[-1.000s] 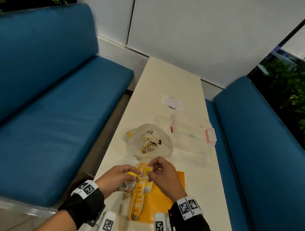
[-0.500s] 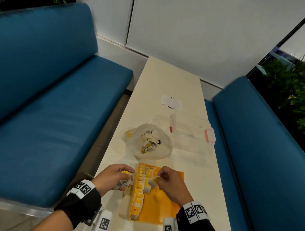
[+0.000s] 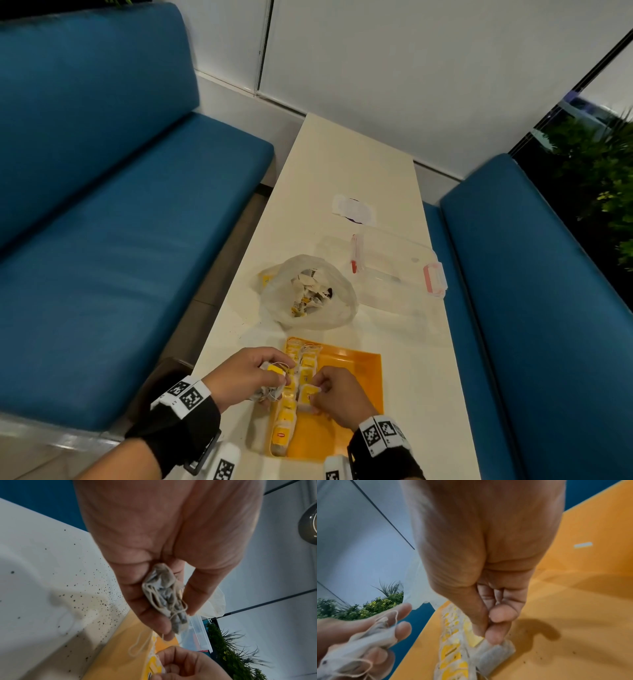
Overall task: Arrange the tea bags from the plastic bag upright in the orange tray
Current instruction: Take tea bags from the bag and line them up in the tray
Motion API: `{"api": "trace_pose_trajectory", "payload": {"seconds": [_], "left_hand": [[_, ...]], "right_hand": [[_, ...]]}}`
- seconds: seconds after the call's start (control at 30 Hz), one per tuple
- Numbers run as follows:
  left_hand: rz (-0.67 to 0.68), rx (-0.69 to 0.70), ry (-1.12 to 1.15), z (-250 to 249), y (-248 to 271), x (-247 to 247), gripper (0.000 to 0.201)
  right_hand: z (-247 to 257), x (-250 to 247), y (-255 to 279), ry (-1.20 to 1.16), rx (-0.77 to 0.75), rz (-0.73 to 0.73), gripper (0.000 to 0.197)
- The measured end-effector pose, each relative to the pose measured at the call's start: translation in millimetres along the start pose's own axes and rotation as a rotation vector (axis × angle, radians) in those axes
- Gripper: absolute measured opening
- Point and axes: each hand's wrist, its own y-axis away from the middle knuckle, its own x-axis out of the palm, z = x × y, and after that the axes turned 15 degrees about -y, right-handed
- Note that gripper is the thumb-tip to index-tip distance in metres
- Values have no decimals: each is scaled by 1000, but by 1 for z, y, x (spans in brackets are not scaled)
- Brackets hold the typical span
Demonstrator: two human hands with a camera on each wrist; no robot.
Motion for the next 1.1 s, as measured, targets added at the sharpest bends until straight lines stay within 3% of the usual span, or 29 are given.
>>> {"api": "trace_pose_trajectory", "payload": {"seconds": [0.4, 0.73, 0.87, 0.97, 1.1], "left_hand": [[29, -12, -55, 2, -6, 3, 23], [66, -72, 80, 4, -10, 2, 14], [72, -214, 314, -8, -7, 0, 48], [47, -237, 372, -11, -8, -1, 59], [23, -223, 370, -12, -12, 0, 61]], "right_hand": [[0, 18, -15, -189, 56, -138, 22], [10, 20, -10, -240, 124, -223, 21], [24, 9, -1, -129, -98, -334, 17], [44, 4, 13, -252, -247, -262, 11], [57, 7, 21, -294, -198, -72, 30]]}}
